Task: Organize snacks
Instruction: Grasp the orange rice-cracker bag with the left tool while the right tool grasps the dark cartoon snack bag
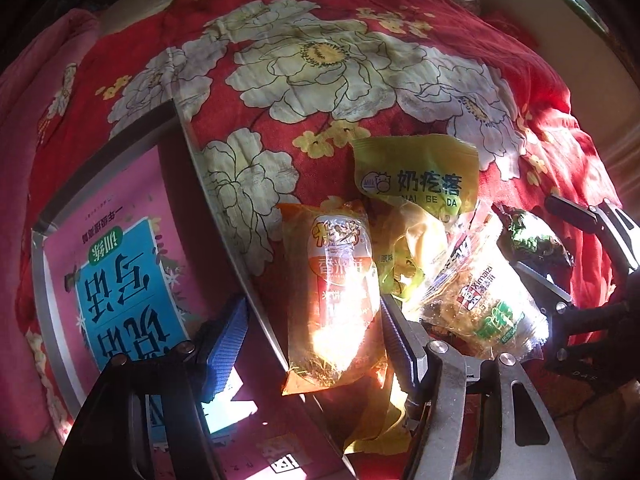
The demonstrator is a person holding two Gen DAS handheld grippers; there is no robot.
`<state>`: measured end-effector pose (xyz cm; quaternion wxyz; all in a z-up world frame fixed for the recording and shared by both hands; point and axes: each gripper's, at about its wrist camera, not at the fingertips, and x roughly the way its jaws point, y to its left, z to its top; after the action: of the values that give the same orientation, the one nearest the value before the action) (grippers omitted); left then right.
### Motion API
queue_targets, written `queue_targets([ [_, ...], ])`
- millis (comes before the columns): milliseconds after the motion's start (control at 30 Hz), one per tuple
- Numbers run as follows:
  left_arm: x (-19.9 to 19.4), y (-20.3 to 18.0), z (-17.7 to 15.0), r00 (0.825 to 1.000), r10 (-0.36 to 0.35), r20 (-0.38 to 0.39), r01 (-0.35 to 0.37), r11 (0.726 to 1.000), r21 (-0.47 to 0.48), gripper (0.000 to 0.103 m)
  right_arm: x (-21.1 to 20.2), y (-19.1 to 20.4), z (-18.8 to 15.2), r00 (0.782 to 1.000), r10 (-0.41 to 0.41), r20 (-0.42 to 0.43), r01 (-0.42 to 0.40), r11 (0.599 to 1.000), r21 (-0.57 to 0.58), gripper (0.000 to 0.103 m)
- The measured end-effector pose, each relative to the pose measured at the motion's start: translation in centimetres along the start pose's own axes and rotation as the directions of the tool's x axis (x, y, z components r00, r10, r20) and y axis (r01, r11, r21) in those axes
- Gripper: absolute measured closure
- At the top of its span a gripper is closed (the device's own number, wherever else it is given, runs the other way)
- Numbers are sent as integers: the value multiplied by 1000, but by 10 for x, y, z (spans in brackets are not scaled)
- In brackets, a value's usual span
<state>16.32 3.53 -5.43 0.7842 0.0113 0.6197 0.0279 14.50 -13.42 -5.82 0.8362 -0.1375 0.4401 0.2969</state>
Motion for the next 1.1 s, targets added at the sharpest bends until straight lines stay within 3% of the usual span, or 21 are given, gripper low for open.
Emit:
queue_targets([
  [200,-5,-3,1,999,50,-4,-50,999,9,44,2,-4,-2,997,80,-2,-80,996,28,37],
  [500,-23,-9,2,998,41,53,-43,999,32,50,1,-11,-4,994,113,-3,-112,991,75,37],
  [633,-11,-14,9,1000,14,14,-15,999,49,52,0,-11,-5,993,117,-3,-116,990,82,37],
  [900,15,-17,19,998,44,-48,-41,998,55,56,0,-12,-5,992,123,-4,-122,988,89,37],
  [1000,23,-17,21,997,47,-62,-44,998,38,62,2,-12,-5,992,124,-9,-123,988,91,37],
  [1100,32,-13,21,998,2,-64,-2,1000,-1,72,2,-12,-6,990,142,-8,-140,986,92,40],
])
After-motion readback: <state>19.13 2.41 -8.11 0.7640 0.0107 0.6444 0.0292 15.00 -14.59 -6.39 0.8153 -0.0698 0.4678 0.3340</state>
